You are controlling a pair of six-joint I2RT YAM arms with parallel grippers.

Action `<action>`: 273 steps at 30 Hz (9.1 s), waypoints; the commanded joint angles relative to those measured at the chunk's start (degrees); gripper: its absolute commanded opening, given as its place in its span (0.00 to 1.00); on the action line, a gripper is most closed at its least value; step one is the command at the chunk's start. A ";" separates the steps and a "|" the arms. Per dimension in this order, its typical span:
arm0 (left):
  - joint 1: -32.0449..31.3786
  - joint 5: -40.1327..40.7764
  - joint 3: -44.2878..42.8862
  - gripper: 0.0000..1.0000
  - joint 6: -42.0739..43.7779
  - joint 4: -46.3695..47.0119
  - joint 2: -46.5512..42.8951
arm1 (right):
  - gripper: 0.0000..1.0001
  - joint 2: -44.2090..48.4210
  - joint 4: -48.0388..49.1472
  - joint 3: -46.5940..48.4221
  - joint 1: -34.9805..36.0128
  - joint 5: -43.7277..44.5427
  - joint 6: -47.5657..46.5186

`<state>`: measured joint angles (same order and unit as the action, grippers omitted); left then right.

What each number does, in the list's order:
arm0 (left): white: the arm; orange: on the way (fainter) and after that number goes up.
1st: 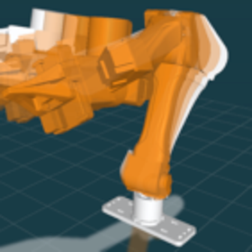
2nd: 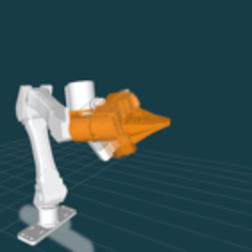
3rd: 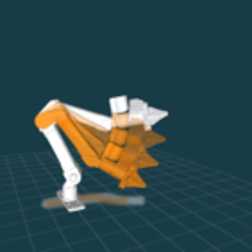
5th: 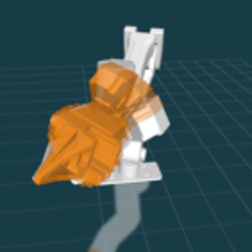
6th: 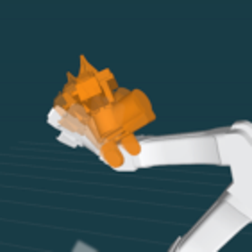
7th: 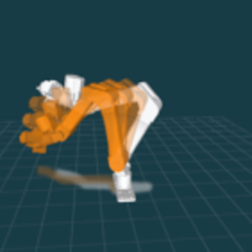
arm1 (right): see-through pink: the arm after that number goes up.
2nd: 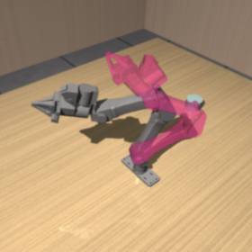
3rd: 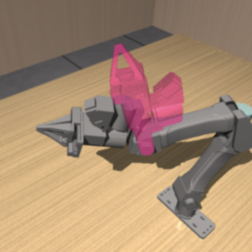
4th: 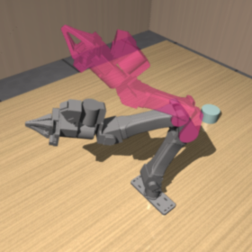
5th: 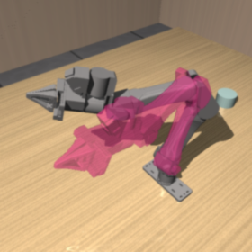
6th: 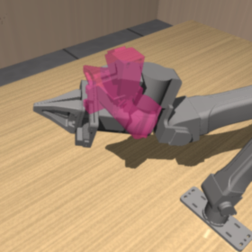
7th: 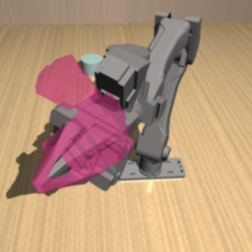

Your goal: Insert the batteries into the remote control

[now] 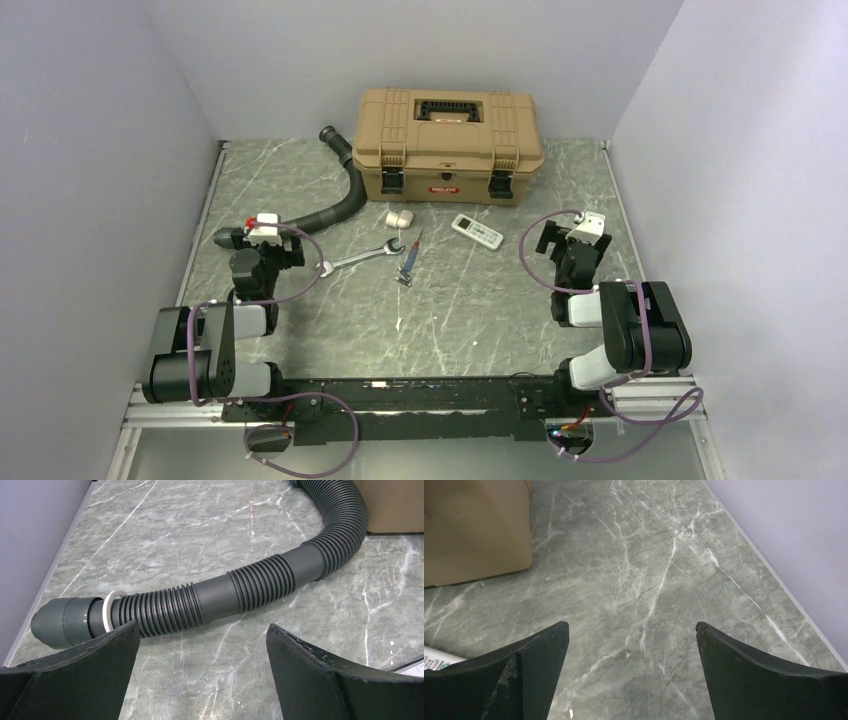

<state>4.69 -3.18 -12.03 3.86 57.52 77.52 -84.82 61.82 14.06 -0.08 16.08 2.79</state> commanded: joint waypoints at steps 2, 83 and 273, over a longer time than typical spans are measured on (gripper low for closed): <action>-0.12 -0.81 -1.34 0.99 0.63 2.47 -0.26 | 1.00 -0.13 3.04 -0.18 -0.27 -0.21 0.80; 5.06 10.57 -29.84 0.99 -30.99 -71.15 -27.87 | 0.76 -20.62 -27.02 30.29 8.64 -29.10 25.39; 4.62 6.70 -33.39 0.99 -28.12 -76.28 -26.99 | 0.81 -14.70 -54.59 35.14 34.61 4.27 17.37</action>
<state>9.50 2.92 -42.89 -24.84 -18.81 51.24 -98.32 9.61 45.95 33.43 16.67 21.78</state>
